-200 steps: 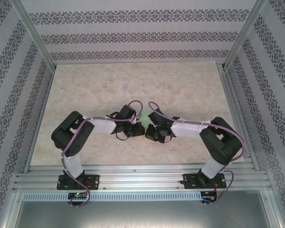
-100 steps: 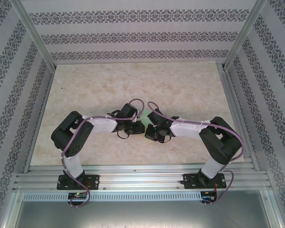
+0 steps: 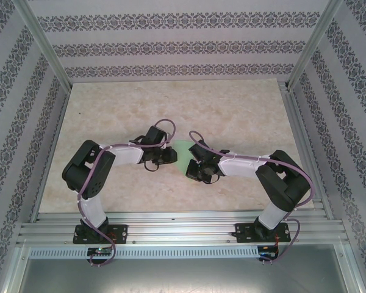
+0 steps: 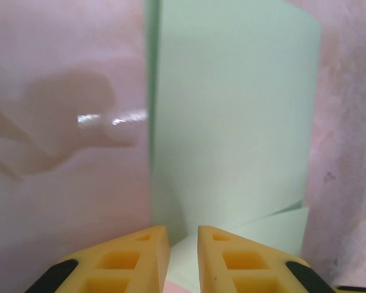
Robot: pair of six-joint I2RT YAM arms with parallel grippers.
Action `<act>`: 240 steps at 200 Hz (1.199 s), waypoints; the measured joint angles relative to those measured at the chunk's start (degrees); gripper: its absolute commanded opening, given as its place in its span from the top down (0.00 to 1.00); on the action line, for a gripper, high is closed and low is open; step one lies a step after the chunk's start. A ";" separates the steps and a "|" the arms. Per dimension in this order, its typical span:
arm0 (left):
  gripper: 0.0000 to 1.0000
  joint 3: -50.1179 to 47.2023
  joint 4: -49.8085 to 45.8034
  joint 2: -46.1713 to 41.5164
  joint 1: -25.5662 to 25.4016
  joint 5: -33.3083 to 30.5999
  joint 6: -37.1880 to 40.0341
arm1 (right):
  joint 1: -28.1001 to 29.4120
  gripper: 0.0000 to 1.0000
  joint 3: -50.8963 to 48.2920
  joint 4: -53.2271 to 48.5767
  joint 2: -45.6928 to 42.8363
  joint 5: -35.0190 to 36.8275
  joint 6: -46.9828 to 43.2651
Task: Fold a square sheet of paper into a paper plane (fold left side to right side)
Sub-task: Third fold the triangle at the center of the table, then fourth fold the wing at the center of the table.
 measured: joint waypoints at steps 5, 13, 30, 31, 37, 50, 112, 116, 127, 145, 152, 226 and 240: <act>0.76 0.00 0.00 0.00 0.55 -0.17 0.15 | 0.00 0.96 0.00 0.00 0.00 0.00 0.02; 0.75 -0.02 0.04 0.00 1.25 -0.26 0.28 | 0.00 0.96 0.00 0.00 0.00 0.00 0.02; 0.72 -0.35 0.44 -0.20 2.45 -0.17 0.66 | 0.00 0.95 0.00 0.07 -0.04 0.00 -0.07; 0.72 -0.37 0.48 -0.24 2.47 -0.17 0.66 | 0.00 0.95 -0.02 0.07 -0.07 0.02 -0.11; 0.71 -0.70 0.61 -0.57 2.73 -0.26 0.79 | 0.00 0.95 -0.02 0.09 -0.13 0.02 -0.33; 0.68 -1.81 0.70 -1.86 3.76 -0.96 1.25 | 0.00 0.93 -0.02 0.07 -0.33 0.04 -1.55; 0.53 -7.63 0.07 -12.02 7.41 -0.81 0.96 | -2.03 0.69 0.02 -5.44 -7.56 1.79 -11.58; 0.53 -7.89 0.22 -12.46 7.41 -0.39 0.52 | -2.47 0.68 0.02 -5.18 -8.07 1.66 -12.17; 0.52 -8.55 1.01 -13.27 7.41 1.40 -0.42 | -4.13 0.65 0.04 -3.78 -9.03 1.07 -14.01; 0.49 -9.62 3.15 -13.25 7.41 4.37 -2.40 | -6.45 0.61 0.42 -1.11 -8.74 0.15 -16.68; 0.48 -10.03 3.69 -13.16 7.41 5.29 -3.10 | -7.17 0.61 1.11 -0.72 -8.00 -0.04 -17.84; 0.47 -10.38 10.05 -6.47 5.64 11.04 -9.14 | -8.76 0.60 7.13 0.72 2.51 -0.46 -24.52; 0.46 -10.01 10.10 -5.90 5.38 11.08 -9.38 | -9.03 0.61 7.13 0.61 3.21 -0.44 -24.98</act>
